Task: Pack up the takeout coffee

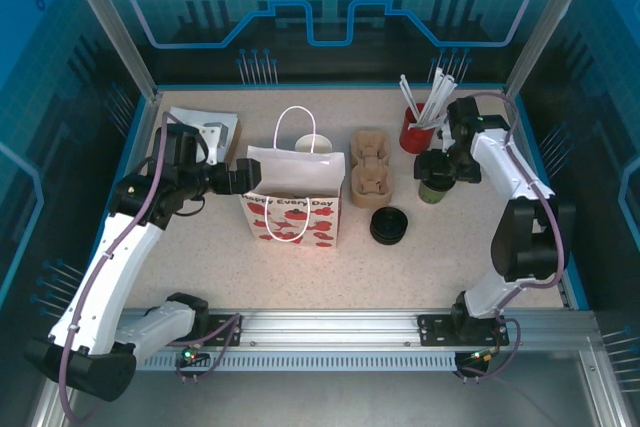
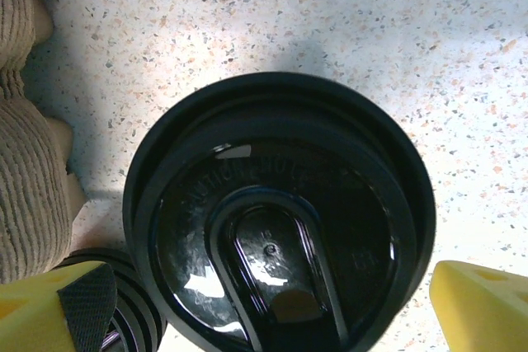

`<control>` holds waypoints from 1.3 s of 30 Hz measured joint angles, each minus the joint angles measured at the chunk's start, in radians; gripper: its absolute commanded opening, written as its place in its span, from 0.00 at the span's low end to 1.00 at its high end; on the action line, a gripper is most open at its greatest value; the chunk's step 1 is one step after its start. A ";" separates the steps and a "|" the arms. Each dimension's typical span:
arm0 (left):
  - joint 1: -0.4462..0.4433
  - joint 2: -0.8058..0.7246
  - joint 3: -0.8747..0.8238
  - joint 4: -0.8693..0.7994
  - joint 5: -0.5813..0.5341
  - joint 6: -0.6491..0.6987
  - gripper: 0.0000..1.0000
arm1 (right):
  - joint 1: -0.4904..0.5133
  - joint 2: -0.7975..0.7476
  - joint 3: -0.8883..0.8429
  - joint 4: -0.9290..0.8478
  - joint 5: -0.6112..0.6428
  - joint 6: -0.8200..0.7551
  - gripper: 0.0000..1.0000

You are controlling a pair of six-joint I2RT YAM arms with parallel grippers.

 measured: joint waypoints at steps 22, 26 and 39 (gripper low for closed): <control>0.000 0.000 0.000 0.000 0.000 0.000 0.99 | 0.000 0.109 0.042 0.010 0.000 -0.025 0.98; 0.000 0.000 0.000 0.000 0.000 0.000 0.99 | 0.000 0.112 0.042 0.010 0.001 -0.032 0.93; 0.000 0.009 0.000 -0.014 0.001 -0.008 0.98 | 0.000 0.066 0.045 -0.002 0.002 -0.037 0.87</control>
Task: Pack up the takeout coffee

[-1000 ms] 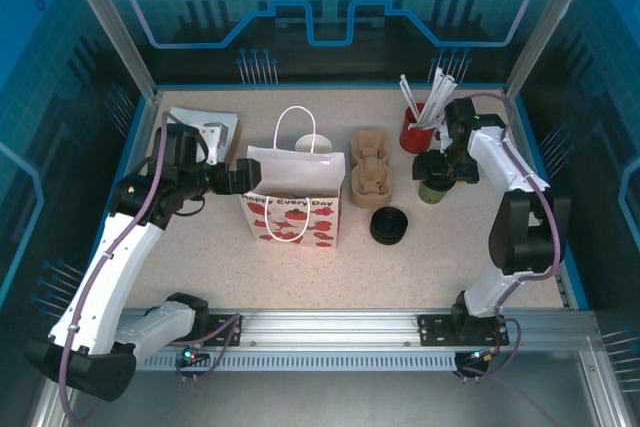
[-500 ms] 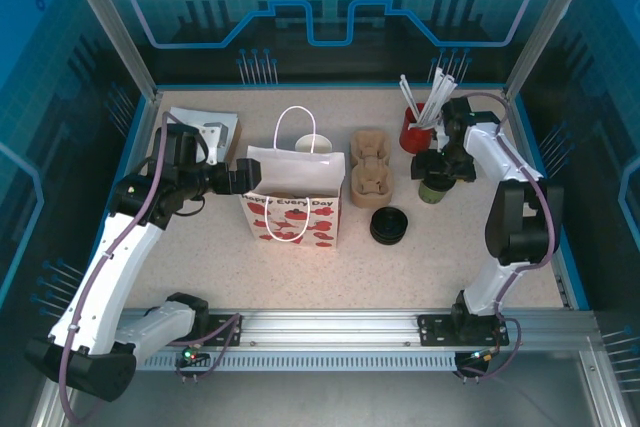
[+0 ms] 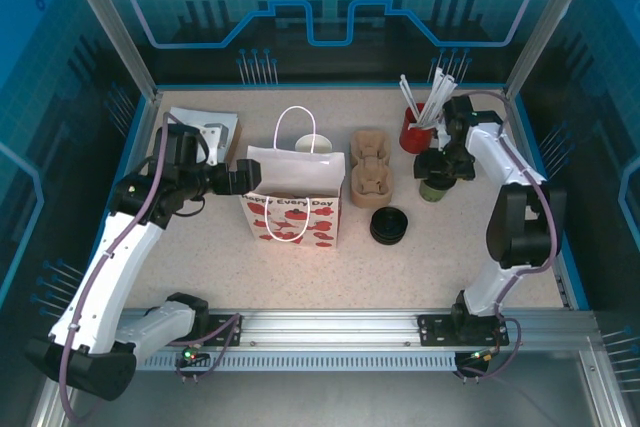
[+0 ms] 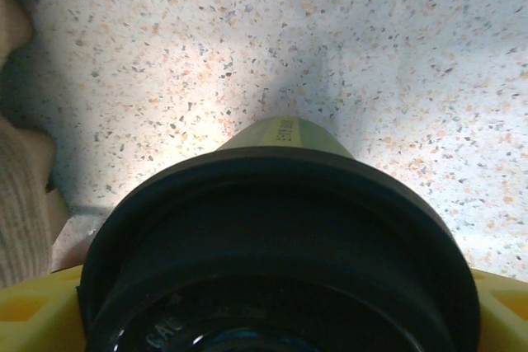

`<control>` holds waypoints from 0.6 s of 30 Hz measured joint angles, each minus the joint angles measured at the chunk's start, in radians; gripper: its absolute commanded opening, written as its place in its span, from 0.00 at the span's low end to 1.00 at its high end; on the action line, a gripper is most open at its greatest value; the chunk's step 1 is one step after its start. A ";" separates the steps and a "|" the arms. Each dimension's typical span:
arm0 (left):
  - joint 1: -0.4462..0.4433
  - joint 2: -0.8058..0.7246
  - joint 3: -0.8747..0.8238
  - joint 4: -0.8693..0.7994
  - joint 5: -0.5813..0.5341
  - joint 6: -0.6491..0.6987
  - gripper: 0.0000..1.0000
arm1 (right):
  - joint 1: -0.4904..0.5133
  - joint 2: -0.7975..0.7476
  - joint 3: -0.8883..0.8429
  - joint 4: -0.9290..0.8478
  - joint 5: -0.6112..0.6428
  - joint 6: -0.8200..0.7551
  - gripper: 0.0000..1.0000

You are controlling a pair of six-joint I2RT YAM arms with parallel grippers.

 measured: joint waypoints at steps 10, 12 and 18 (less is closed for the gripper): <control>0.000 0.059 0.002 -0.021 0.042 -0.072 0.66 | 0.046 -0.283 -0.005 -0.090 -0.012 -0.003 0.85; 0.000 0.076 0.005 -0.034 0.048 -0.069 0.55 | 0.062 -0.328 -0.003 -0.123 -0.024 -0.003 0.85; 0.000 0.105 0.017 -0.069 0.064 -0.010 0.23 | 0.137 -0.396 0.091 -0.232 -0.069 0.001 0.84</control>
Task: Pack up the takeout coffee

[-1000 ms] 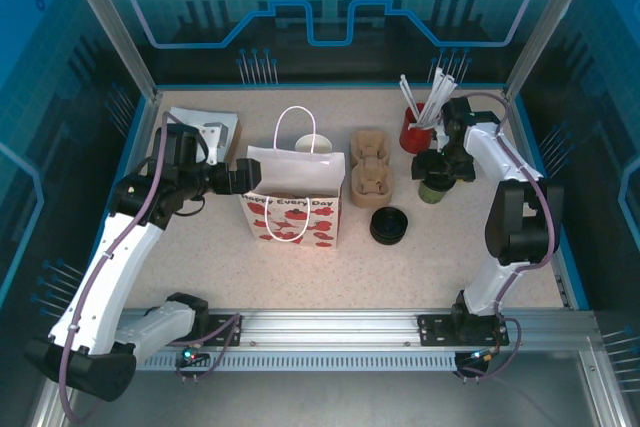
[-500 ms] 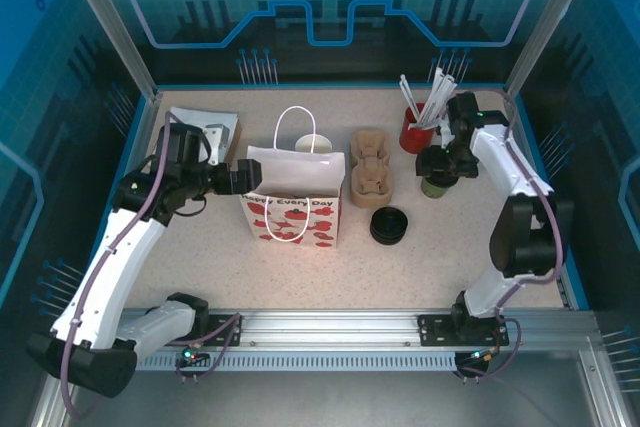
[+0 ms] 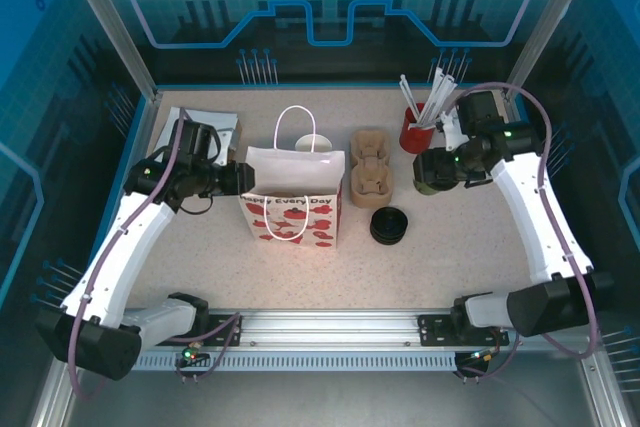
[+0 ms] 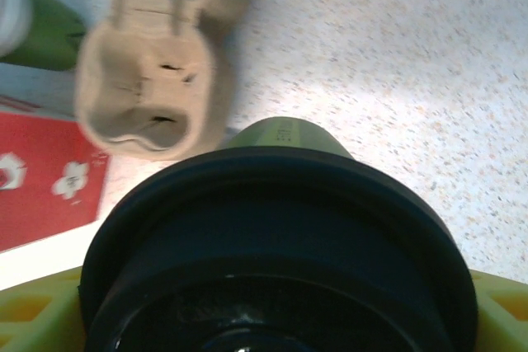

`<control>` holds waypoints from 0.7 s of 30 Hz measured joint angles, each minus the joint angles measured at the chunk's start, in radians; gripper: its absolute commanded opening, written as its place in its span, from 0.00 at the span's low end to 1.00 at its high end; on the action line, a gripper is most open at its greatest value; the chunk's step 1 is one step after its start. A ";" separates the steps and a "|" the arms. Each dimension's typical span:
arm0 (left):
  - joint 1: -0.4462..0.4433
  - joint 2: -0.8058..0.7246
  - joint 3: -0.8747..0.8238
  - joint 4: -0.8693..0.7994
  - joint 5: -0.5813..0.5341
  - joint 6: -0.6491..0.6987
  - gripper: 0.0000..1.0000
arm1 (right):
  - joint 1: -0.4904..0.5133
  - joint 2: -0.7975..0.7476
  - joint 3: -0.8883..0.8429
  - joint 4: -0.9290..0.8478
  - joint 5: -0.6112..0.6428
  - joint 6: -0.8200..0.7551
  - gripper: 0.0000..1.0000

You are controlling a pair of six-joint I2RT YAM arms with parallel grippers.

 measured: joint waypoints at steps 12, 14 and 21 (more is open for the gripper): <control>0.000 0.027 0.092 -0.023 0.087 0.218 0.06 | 0.277 -0.001 0.345 -0.135 -0.121 0.000 0.83; 0.000 0.045 0.102 -0.027 0.110 0.246 0.06 | 0.325 0.019 0.409 -0.146 -0.136 0.000 0.83; 0.000 0.127 0.145 -0.047 0.163 0.301 0.10 | 0.467 0.101 0.580 -0.165 -0.169 0.016 0.82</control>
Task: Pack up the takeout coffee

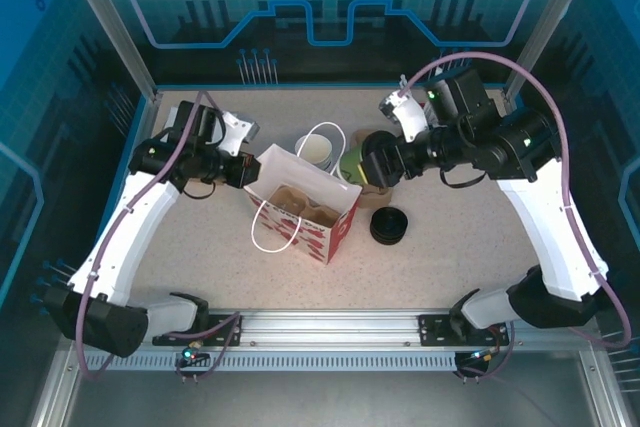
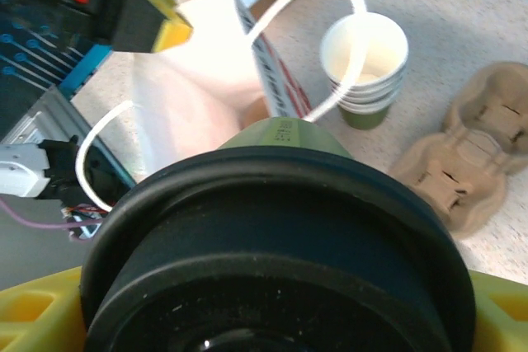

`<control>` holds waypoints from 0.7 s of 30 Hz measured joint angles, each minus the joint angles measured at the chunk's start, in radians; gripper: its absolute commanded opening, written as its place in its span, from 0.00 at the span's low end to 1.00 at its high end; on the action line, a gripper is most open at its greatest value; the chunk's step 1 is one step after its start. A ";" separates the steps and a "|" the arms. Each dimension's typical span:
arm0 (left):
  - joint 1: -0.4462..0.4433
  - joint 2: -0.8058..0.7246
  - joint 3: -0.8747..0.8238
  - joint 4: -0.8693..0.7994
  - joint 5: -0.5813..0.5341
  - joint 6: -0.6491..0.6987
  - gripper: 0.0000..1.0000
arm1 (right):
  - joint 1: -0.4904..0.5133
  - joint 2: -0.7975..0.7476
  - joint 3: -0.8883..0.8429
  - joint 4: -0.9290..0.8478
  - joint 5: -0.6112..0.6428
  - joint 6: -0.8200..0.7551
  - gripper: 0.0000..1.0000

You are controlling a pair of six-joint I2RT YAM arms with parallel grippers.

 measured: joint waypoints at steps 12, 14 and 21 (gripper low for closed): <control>0.000 0.068 0.031 -0.006 0.029 0.019 0.24 | 0.148 0.168 0.095 -0.003 -0.007 0.014 0.81; 0.000 0.068 0.034 -0.005 0.029 0.027 0.23 | 0.150 0.204 0.112 -0.006 -0.007 0.014 0.81; 0.000 0.070 0.034 -0.004 0.030 0.041 0.22 | 0.174 0.334 0.208 -0.071 0.005 -0.007 0.80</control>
